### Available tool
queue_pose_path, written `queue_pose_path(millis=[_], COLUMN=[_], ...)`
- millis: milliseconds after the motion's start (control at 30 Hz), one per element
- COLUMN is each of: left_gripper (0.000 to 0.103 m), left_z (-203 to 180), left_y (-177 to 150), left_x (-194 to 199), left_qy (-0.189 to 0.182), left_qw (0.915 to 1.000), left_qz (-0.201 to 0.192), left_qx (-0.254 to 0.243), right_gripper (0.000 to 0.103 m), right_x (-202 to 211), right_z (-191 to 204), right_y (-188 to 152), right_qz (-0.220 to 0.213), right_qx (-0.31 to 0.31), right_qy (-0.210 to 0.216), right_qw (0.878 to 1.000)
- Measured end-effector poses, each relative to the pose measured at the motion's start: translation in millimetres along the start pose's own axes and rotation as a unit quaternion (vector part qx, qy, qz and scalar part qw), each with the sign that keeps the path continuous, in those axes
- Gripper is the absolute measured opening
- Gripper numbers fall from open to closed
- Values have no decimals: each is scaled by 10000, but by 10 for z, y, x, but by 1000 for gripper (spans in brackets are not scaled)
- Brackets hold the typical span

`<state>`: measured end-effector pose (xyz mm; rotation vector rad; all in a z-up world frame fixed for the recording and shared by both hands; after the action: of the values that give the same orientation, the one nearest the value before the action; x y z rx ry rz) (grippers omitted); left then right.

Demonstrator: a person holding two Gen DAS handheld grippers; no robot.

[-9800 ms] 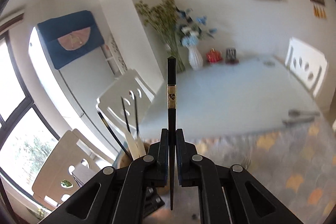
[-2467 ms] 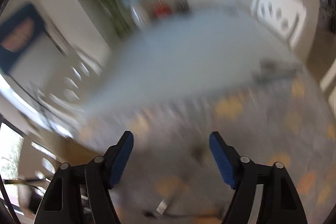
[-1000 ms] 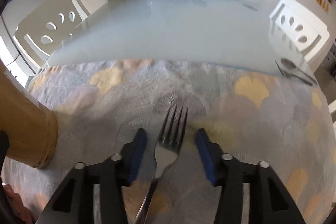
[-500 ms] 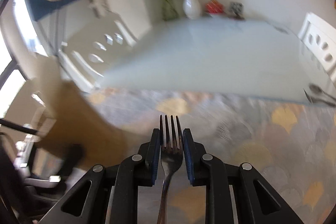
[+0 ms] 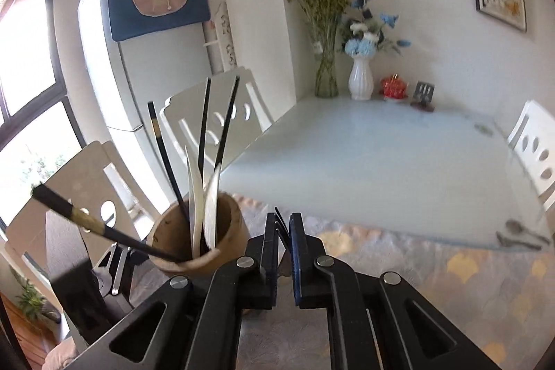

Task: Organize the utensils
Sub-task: 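Lift the fork, lower it into the cup and open the right gripper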

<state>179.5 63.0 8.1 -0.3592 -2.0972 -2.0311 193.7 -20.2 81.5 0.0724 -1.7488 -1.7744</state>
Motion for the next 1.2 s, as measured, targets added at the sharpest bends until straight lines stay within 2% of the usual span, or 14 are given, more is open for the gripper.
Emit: queue_pose_path(millis=[267, 600, 767, 1000, 1200], left_gripper=[103, 103, 103, 103, 103], left_z=[-1, -2, -2, -1, -5], left_y=[-2, -3, -4, -4, 5], left_x=[0, -1, 0, 0, 5], left_qy=[-1, -1, -1, 0, -2], left_qw=[10000, 10000, 10000, 10000, 10000], left_qz=[1, 0, -1, -3, -17], left_qx=[0, -1, 0, 0, -9], right_gripper=[5, 5, 5, 5, 5], right_x=[191, 601, 823, 858, 712], right_z=[89, 177, 322, 491, 674], right_y=[361, 1155, 1501, 1661, 1562], right_qz=[-317, -1031, -1441, -1594, -1444], right_qx=[193, 301, 360, 210, 278], right_qy=[-100, -297, -192, 196, 412], right_qw=[9993, 9938, 9887, 9868, 9883])
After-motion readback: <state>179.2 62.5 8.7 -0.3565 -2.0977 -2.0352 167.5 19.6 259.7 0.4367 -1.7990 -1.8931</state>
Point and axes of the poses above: each gripper's, at about its wrist camera, not at the fingertips, and x roughly against the way its jaws point, z to its left, y to its top, the point moved 10 cm from there along -x, roughly the way its jaws point, and after that the axes turned 11 degrees about -z, right-handed, at the moved point
